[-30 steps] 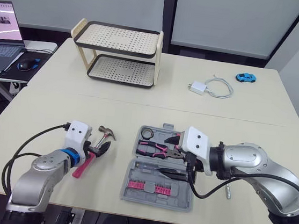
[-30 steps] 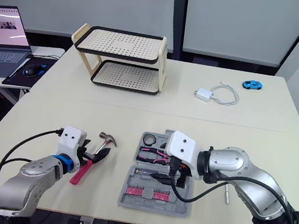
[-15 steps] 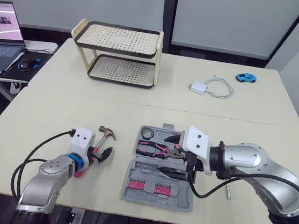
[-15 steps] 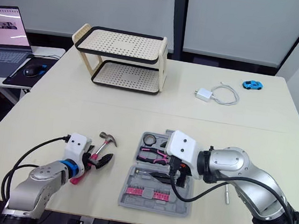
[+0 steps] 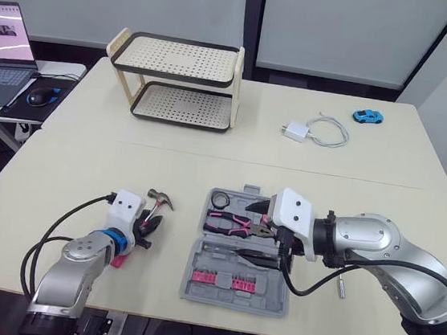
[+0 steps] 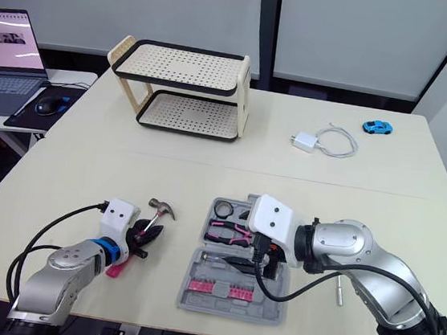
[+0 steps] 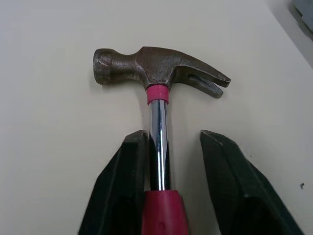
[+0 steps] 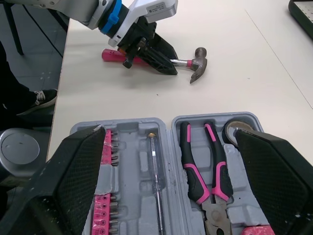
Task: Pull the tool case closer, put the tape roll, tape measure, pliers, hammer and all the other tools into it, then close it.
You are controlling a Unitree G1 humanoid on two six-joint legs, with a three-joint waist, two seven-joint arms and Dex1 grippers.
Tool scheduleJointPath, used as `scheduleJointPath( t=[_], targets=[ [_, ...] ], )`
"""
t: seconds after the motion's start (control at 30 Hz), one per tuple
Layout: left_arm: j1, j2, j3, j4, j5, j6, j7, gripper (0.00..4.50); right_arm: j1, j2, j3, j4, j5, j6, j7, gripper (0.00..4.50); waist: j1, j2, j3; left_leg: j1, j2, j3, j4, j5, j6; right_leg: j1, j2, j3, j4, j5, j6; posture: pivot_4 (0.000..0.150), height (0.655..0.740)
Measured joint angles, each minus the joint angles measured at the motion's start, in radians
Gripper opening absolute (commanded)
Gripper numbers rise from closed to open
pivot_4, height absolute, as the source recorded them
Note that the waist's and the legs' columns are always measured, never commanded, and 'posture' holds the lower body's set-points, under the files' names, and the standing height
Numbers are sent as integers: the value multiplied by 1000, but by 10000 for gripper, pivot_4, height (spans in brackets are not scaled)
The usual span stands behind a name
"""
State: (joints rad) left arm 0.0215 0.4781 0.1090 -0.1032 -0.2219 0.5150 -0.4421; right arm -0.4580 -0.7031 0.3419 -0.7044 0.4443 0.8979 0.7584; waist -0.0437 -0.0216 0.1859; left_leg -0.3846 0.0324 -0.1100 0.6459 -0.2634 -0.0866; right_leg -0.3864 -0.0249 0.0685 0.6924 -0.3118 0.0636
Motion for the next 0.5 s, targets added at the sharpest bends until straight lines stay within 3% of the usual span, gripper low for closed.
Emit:
scheduleJointPath(
  t=[0.07,0.3,0.43,0.5],
  targets=[
    [4,-2,8,-4,-4,-1,-2,3824,0,0,0,0,-2,-3,0,45000,0,0,0,0,0,0,0,0,0,0,0,0,0,0,0,1500,7350],
    [17,6,18,-2,-15,-25,-21,3789,2,1,-1,0,-18,-17,-4,45000,0,0,0,0,0,0,0,0,0,0,0,0,-1,0,0,1500,7350],
    [52,95,31,-52,-34,-66,-121,3432,40,-8,-32,-12,-21,-39,1,45000,2,0,0,-1,0,0,-1,0,0,0,0,-1,-2,0,0,1500,7350],
    [53,153,36,-88,-45,-110,-194,312,73,-32,-58,-30,-19,-62,11,45000,7,0,0,-1,0,0,-1,0,0,0,0,0,-4,0,0,1500,7350]
  ],
)
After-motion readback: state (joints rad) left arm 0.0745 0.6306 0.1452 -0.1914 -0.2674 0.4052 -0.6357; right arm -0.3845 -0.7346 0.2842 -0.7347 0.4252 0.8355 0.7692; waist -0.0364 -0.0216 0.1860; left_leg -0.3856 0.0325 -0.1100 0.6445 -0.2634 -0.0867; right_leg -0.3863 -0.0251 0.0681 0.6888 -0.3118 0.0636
